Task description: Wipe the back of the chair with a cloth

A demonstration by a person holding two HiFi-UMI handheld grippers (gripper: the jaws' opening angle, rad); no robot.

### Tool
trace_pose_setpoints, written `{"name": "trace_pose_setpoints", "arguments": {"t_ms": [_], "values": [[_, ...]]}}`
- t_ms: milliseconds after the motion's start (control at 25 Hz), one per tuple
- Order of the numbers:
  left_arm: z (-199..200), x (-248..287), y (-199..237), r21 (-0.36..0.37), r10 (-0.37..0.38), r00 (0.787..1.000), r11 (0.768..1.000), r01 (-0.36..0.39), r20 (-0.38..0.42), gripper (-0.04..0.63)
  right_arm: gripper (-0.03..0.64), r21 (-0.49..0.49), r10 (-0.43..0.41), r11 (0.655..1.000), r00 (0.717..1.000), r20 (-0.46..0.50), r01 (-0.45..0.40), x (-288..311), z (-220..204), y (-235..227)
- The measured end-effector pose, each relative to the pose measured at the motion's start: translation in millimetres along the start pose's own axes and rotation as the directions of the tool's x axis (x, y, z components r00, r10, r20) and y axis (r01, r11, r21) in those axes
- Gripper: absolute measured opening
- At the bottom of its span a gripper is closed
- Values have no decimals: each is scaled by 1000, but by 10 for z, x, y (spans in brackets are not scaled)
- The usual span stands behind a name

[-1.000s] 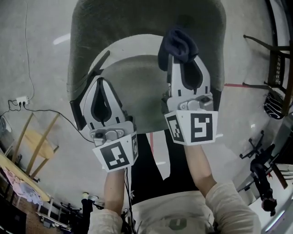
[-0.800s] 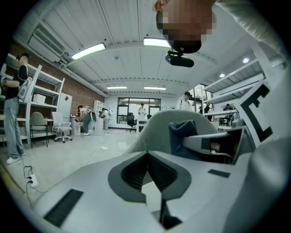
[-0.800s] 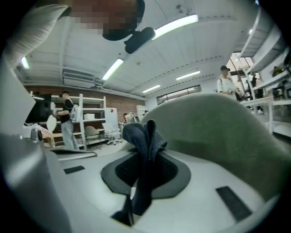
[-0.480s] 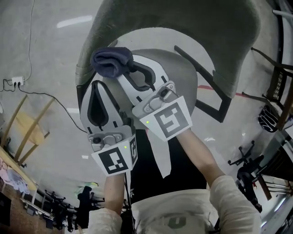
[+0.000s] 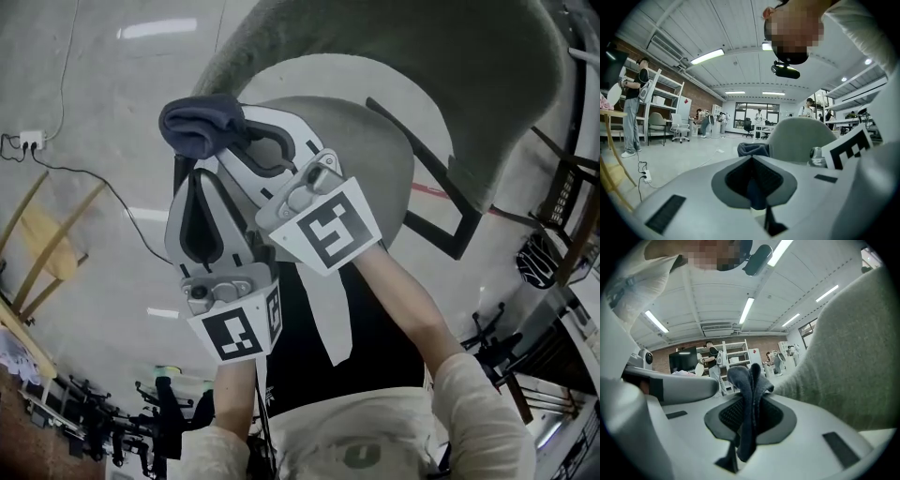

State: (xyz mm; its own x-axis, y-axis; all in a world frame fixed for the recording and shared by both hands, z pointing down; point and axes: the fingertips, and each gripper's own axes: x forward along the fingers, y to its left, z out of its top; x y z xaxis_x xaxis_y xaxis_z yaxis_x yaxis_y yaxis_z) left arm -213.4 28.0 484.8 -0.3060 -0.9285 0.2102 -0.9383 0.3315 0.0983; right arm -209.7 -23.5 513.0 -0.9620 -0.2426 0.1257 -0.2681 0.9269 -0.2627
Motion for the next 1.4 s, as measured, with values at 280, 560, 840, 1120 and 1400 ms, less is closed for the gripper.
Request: {"name": "trace_pose_setpoints", "arguments": {"t_ms": [280,560,840,1120,1400], "values": [[0,-10,65,-12,14,1000,1000,-14,5,15,58,9,2,1000,1000,17,-2,4,44,-4],[8,22,116,-10,13,1000,1000,-13,0,15,58,-26,42,999,998,-42,-43,52,-88,128],[-7,46,60,-6,-5,1000,1000,5,-8,15,58,-3,-63,998,998,5,63,83,30,-147],[15,159,-38,-6,-33,999,999,33,1,15,58,-27,-196,980,979,49,198,6,176,-525],[73,291,-152,27,-81,997,996,80,13,15,58,-2,-431,902,900,66,432,-248,218,-1047]]}}
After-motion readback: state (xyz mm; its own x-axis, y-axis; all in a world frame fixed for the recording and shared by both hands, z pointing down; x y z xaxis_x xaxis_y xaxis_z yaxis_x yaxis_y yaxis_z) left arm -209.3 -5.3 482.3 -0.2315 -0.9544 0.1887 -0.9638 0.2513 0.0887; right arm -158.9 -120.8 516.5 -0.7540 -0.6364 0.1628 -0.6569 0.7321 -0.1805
